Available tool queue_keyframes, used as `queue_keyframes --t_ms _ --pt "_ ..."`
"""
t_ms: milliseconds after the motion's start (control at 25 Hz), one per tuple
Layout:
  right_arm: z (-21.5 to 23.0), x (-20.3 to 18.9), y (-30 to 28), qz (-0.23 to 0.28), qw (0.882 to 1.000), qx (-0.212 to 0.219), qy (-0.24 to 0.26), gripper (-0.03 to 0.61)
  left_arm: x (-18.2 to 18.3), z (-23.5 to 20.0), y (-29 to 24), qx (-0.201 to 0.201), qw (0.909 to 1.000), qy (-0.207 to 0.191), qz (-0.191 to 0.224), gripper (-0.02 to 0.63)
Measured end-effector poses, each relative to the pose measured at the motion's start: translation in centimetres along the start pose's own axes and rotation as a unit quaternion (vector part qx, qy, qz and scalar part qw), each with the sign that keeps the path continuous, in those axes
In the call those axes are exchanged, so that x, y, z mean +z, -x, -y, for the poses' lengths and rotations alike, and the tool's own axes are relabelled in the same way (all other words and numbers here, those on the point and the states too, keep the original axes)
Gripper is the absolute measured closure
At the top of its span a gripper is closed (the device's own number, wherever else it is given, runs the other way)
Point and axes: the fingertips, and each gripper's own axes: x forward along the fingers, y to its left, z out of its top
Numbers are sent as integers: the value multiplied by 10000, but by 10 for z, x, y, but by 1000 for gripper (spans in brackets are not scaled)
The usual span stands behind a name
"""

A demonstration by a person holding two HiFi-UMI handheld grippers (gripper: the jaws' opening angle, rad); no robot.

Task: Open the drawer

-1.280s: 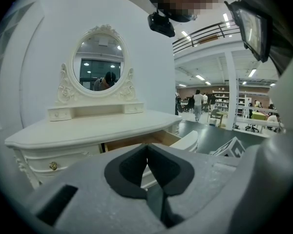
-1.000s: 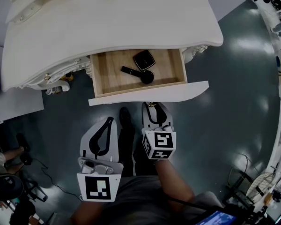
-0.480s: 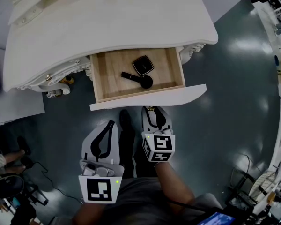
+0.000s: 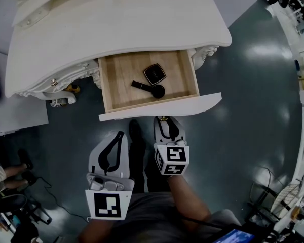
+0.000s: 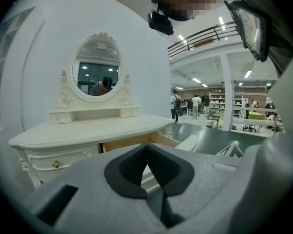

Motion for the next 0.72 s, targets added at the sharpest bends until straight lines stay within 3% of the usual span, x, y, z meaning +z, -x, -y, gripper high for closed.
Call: queue_keyframes --t_ms 360,720 --pt "0 -1 0 14 9999 86 -92 433 3 -3 11 76 9999 -36 106 598" --pt "-3 28 49 69 9998 61 182 431 42 4 23 148 9991 -29 390 598"
